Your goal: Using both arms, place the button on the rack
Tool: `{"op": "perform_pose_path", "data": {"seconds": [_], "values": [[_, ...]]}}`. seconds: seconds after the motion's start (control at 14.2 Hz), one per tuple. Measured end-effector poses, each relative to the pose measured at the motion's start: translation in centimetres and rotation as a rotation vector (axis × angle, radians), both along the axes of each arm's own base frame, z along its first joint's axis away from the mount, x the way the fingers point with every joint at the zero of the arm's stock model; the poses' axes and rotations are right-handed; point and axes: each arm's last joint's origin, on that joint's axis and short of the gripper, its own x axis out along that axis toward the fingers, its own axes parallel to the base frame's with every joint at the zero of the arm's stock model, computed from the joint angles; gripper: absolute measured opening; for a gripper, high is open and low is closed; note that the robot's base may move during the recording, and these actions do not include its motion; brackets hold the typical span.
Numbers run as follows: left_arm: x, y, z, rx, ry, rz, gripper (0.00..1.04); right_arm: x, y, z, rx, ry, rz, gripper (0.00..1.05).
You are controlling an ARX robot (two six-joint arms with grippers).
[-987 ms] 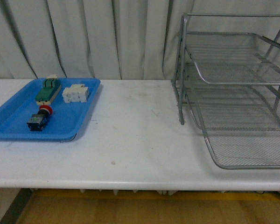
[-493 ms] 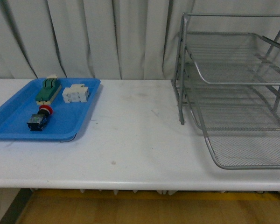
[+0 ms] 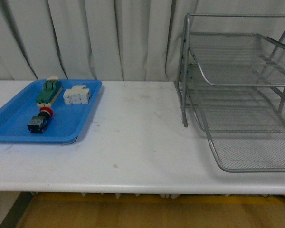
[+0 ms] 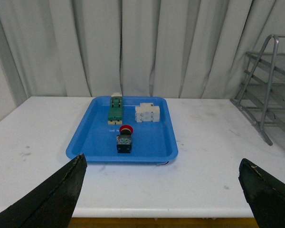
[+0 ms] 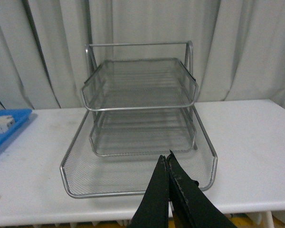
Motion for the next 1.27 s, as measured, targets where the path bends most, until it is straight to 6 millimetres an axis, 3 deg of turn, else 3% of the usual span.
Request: {"op": "perform_pose_path", "data": {"seconds": [0.14, 0.21, 0.28, 0.35, 0.49, 0.63, 0.78, 0.99, 1.27], "values": [[0.0, 0.0, 0.0, 0.000, -0.001, 0.000, 0.98, 0.0, 0.0, -0.2, 0.000, 0.019, 0.000, 0.02], [0.0, 0.0, 0.0, 0.000, -0.001, 0.000, 0.98, 0.0, 0.0, -0.3, -0.002, 0.022, 0.000, 0.13], [0.0, 0.0, -0.1, -0.005, 0.035, 0.013, 0.98, 0.0, 0.0, -0.3, -0.002, 0.022, 0.000, 0.31], [0.6, -0.3, 0.2, -0.009, 0.286, 0.102, 0.98, 0.0, 0.0, -0.3, -0.003, 0.023, -0.002, 0.48], [3.9, -0.4, 1.6, -0.015, 0.323, 0.101, 0.98, 0.0, 0.0, -0.3, -0.003, 0.022, 0.000, 0.72], [9.3, -1.1, 2.4, 0.017, 0.353, 0.026, 0.98, 0.0, 0.0, -0.3, -0.003, 0.022, 0.004, 1.00], [16.1, -0.8, 1.4, 0.045, 0.463, 0.044, 0.98, 0.0, 0.0, -0.3, -0.003, 0.022, 0.005, 0.98], [25.5, 1.4, -2.5, 0.020, 0.630, 0.118, 0.98, 0.0, 0.0, -0.3, -0.003, 0.022, 0.004, 0.98], [33.2, 2.8, -6.7, 0.014, 0.760, 0.102, 0.98, 0.0, 0.0, -0.3, -0.003, 0.022, 0.005, 0.98]]}}
